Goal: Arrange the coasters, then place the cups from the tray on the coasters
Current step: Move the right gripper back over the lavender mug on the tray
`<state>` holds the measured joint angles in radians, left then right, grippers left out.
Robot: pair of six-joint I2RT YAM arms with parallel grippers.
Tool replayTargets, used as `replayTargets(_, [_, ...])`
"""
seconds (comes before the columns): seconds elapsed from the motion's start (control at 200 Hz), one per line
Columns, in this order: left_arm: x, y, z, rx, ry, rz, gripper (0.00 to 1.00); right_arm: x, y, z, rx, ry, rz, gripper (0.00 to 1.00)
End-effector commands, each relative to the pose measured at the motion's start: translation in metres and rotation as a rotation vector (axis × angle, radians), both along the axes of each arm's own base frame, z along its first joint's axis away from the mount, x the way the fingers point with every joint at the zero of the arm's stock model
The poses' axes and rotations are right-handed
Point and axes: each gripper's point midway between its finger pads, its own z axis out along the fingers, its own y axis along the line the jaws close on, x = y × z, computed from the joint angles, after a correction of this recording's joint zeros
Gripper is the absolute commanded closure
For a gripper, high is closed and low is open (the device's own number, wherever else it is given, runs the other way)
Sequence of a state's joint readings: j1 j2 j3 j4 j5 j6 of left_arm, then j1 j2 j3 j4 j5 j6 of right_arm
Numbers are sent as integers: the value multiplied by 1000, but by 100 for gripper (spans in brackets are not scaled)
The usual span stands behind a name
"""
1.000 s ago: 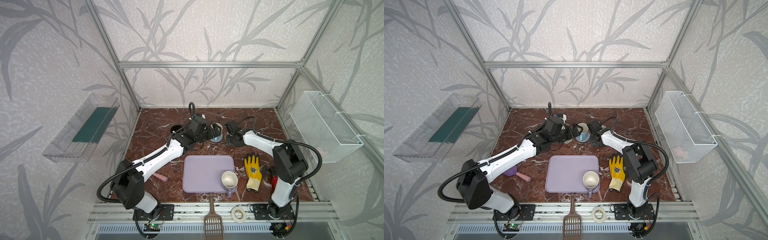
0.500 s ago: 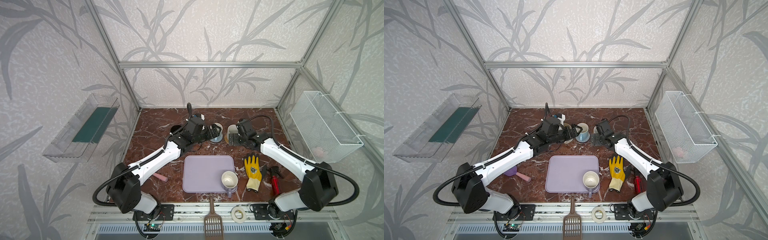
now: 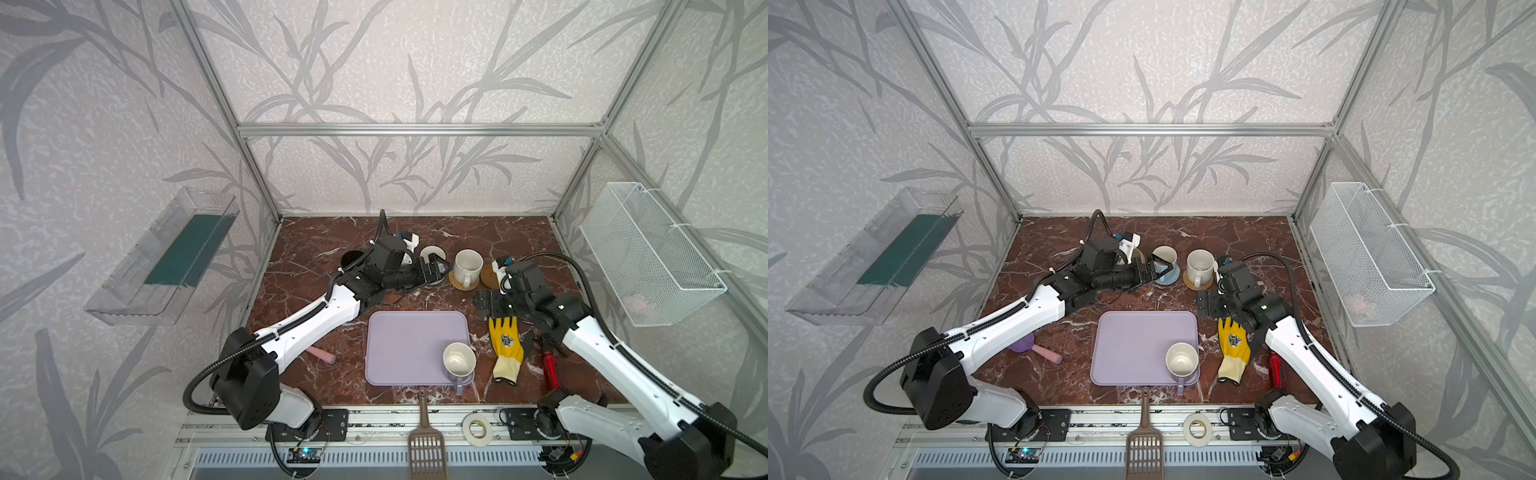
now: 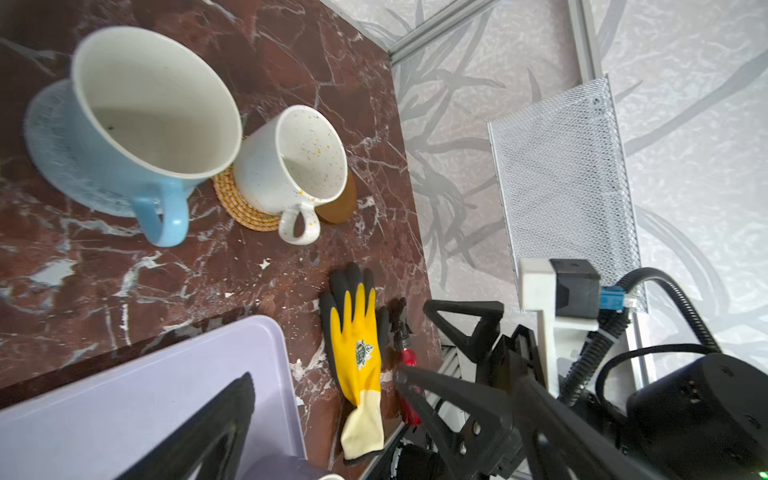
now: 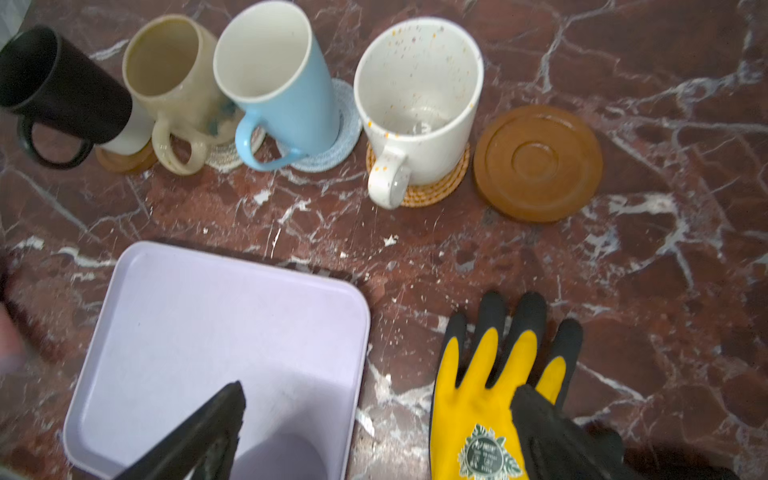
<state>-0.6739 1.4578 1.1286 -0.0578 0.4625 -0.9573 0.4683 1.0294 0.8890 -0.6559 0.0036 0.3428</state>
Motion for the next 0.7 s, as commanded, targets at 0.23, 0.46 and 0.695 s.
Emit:
replayTargets(0.23, [-24, 1, -36, 64, 94, -64, 1, -83, 13, -23, 66, 139, 108, 1])
replayTargets(0.46, [-42, 27, -58, 172, 114, -40, 1, -118, 22, -46, 28, 175, 141, 1])
replayTargets(0.695, [-66, 44, -78, 205, 166, -48, 1, -139, 34, -58, 11, 218, 160, 1])
